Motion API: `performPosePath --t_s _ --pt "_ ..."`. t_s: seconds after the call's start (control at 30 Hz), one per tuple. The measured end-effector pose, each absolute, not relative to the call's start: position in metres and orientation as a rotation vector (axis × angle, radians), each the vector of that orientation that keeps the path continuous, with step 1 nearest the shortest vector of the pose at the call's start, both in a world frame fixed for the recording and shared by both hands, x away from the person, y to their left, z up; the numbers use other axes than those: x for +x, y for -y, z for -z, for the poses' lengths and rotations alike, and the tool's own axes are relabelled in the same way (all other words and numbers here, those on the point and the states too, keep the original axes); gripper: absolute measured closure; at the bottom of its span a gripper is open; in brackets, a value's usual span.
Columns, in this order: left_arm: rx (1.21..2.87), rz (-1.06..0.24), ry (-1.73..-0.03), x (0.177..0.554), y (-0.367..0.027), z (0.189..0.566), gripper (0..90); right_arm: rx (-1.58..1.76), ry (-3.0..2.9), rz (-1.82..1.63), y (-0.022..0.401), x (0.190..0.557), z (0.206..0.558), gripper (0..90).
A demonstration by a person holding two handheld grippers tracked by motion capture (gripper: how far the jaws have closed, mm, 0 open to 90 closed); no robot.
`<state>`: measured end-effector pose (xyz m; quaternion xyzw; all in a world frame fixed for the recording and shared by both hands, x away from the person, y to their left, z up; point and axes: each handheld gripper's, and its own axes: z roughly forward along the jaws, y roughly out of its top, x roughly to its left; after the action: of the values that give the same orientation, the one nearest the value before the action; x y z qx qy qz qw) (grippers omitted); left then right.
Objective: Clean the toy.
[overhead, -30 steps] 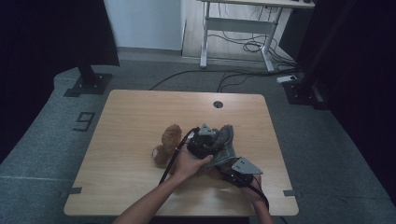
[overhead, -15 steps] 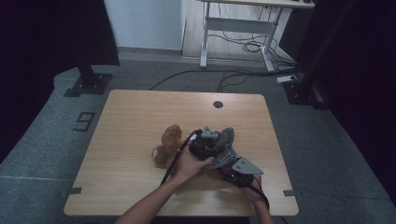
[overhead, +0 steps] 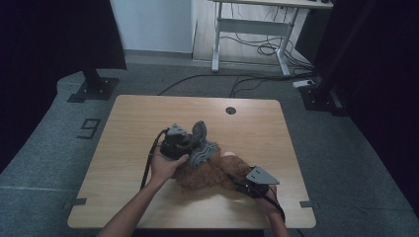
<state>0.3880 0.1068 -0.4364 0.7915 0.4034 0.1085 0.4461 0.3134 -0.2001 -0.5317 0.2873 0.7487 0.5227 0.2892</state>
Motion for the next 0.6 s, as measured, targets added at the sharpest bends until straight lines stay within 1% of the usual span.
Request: performPosePath --t_s 0.23,0.43,0.53,0.6 --pt "1.953 -0.327 -1.058 0.391 -0.134 0.442 77.0 0.768 -1.997 -1.398 0.2 0.314 0.532 45.3" --pt "1.941 -0.344 -1.104 0.395 -0.151 0.446 76.8 0.767 -1.997 -1.398 0.2 0.313 0.532 45.2" --pt "1.926 -0.332 -1.117 0.393 -0.152 0.442 76.7 0.767 -1.997 -1.401 0.2 0.314 0.532 45.1" --pt "1.932 -0.35 -1.088 0.391 -0.144 0.432 76.7 0.765 -1.998 -1.402 0.2 0.313 0.532 45.0"
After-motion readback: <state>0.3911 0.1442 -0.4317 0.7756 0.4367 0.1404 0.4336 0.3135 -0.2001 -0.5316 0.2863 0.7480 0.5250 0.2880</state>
